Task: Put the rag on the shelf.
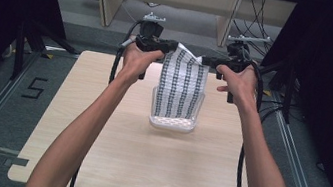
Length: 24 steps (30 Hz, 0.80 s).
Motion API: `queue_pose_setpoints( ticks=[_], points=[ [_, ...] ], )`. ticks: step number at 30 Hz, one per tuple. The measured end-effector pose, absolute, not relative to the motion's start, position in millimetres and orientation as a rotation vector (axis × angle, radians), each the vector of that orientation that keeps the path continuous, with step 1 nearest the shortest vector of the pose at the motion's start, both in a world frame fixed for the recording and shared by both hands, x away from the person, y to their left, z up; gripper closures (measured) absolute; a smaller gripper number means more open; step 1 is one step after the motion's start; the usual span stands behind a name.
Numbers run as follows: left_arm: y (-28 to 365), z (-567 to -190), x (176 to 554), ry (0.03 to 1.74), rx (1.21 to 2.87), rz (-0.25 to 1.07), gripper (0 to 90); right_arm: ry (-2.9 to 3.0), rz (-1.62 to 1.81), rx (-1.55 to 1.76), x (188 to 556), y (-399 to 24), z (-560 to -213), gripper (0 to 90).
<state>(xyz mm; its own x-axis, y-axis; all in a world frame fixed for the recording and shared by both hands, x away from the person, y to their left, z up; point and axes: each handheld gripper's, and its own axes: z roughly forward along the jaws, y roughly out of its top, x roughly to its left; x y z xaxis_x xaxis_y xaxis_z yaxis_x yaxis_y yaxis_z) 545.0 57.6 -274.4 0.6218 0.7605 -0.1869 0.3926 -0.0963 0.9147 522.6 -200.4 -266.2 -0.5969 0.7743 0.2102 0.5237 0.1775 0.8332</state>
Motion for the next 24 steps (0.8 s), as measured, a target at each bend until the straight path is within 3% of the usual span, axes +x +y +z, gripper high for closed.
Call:
queue_pose_setpoints(
  ticks=[18, 22, 24],
  points=[
    [63.3, -321.6, 572.1, 1.092, 1.720, 0.346, 81.6, 2.196, 1.291, 1.411, 560.0, -188.0, -304.5, 81.2],
    [65.0, -330.8, 575.6, 1.104, 1.755, 0.308, 77.5, 2.183, 1.262, 1.455, 563.3, -186.3, -312.0, 79.3],
    [63.9, -336.9, 577.8, 1.106, 1.807, 0.267, 68.1, 2.197, 1.245, 1.465, 563.6, -185.8, -315.8, 79.3]
  ],
)
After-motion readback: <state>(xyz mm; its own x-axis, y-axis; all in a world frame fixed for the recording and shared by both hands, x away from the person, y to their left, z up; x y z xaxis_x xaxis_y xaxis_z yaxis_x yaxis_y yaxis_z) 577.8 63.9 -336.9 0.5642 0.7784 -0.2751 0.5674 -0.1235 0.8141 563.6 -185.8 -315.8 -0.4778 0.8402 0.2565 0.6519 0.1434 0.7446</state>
